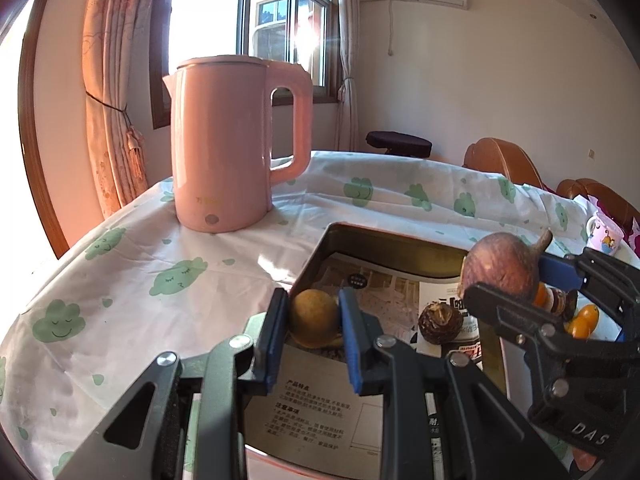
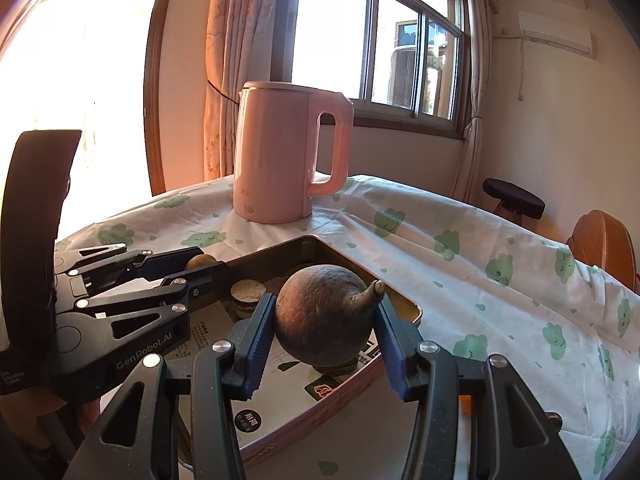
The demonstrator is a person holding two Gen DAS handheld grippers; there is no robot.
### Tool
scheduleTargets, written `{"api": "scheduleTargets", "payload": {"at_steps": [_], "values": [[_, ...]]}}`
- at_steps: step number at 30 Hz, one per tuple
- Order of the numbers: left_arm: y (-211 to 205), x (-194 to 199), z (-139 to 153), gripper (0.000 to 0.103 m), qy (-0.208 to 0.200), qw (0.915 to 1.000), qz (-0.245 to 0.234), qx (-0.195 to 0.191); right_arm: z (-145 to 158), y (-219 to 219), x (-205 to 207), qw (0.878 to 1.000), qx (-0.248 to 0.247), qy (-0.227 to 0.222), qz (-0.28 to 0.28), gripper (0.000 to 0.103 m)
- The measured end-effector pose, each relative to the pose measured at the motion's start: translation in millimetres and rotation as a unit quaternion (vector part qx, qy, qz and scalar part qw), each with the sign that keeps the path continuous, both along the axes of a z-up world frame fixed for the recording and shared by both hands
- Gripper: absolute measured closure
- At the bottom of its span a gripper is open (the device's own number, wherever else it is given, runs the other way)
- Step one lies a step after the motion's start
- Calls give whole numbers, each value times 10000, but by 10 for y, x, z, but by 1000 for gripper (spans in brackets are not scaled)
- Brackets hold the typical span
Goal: Organize fruits
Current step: 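Move the round fruit over the tin with the left tool while the right tool brings the pear-shaped fruit, then open the left tool to drop the round fruit while the right tool releases the pear-shaped fruit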
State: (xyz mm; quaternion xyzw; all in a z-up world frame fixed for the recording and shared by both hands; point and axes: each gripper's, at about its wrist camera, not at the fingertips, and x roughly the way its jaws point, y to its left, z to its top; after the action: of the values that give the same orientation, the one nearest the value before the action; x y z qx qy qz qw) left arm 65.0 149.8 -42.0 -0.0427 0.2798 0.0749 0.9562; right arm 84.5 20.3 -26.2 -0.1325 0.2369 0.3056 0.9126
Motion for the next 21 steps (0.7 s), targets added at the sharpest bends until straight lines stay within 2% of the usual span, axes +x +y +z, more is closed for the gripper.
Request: {"api": "scheduleTargets", "payload": {"at_steps": [12,21], "values": [[40,95,-61,76,274,9996,-1,-119,-124,78,34,9997,-174,174,53,52],[19,122,-81,76,376,9993,-23,-51,-211,142,78,9989,-346,302,106,52]]}}
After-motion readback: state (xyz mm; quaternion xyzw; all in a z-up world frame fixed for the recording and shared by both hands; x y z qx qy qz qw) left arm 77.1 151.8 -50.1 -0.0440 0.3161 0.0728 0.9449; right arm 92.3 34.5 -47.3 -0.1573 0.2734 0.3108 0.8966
